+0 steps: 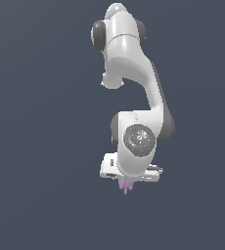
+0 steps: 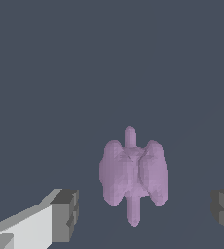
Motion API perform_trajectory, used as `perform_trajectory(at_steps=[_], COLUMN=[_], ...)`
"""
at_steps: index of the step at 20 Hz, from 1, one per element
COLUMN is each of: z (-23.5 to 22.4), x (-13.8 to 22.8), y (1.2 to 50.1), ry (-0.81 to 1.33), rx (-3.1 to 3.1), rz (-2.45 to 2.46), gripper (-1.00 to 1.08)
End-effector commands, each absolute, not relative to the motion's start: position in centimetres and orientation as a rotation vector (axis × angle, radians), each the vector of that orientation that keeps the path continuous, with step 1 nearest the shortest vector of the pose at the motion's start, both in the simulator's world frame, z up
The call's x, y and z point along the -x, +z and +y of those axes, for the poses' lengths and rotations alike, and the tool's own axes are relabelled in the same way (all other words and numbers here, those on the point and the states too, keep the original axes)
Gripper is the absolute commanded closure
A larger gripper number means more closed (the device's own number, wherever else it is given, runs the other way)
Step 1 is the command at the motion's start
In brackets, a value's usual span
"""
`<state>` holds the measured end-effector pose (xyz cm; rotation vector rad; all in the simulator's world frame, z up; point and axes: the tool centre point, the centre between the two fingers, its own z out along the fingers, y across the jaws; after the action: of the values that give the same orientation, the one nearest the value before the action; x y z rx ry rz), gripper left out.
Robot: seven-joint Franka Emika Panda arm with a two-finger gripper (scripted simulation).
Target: Pick up the object and move it to a goal position.
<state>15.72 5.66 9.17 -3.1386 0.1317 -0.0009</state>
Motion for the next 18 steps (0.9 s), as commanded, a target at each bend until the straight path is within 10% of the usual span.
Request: perform_trajectory(at_steps=[1, 11, 12, 18], z=[5.7, 5.7, 5.7, 5.7], x=[-15.7, -15.6, -15.6, -15.6], y=[8.6, 4.7, 4.7, 4.7], ry=[0.001, 0.000, 0.000, 0.000], rx=[3.139, 3.139, 3.139, 3.139], rz=[0.132, 0.133, 0.133, 0.133], gripper=[-0.92, -0.92, 1.08, 1.08])
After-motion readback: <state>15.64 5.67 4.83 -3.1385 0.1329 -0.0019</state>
